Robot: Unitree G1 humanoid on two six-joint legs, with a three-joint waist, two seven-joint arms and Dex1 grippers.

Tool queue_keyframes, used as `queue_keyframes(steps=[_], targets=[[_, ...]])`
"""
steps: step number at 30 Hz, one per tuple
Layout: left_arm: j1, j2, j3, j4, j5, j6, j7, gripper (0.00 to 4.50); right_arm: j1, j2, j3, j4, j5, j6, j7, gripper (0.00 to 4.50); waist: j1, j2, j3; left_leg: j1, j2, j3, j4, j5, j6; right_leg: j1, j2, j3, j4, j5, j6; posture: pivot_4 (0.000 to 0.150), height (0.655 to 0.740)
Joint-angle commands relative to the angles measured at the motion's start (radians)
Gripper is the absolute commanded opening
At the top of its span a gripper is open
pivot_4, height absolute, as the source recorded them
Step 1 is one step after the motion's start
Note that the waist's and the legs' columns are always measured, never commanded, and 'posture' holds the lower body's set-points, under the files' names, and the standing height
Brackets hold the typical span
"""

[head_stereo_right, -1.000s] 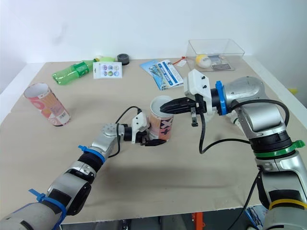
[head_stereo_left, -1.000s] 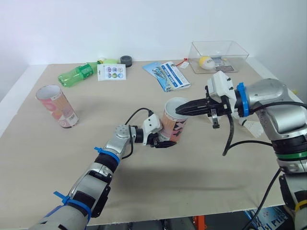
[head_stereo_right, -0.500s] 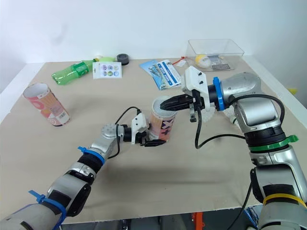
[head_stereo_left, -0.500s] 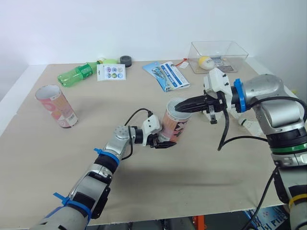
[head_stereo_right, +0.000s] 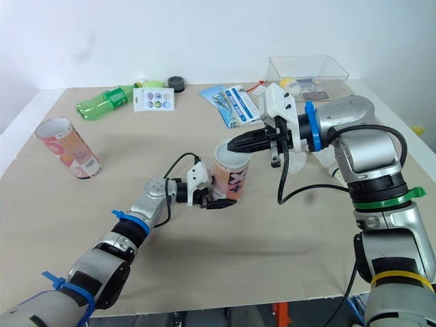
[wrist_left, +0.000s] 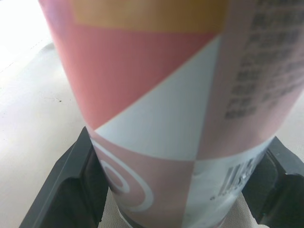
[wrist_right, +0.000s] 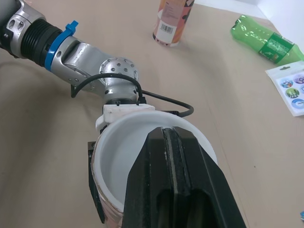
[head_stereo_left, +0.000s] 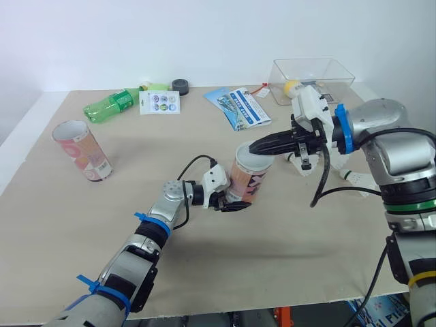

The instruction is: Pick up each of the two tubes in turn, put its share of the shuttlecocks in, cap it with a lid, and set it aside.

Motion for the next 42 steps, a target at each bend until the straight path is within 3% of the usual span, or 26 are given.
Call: queue_keyframes(steps=[1,42], targets=[[0.018,-0.007,-0.021,0.020,0.025,0.008,-0.003,3.29,-0.017,0.003,-0.029,-0.012,-0.009,-0.007,0.000,0.02,0.000,0.000,0.000,0.000,0.000,0.000,0.000,0.000,0.000,0.000,0.000,0.000,0.000,0.000,0.000,0.150,0.7400],[0.016,-0.021,-0.012,0.002,0.018,-0.004,-0.005,3.29,0.087,0.139,0.022,-0.033,-0.065,0.053,-0.056,0.02,0.000,0.000,-0.001,0.001,0.001,0.000,0.000,0.000,0.000,0.001,0.002,0.000,0.000,-0.001,0.001,0.150,0.7400]])
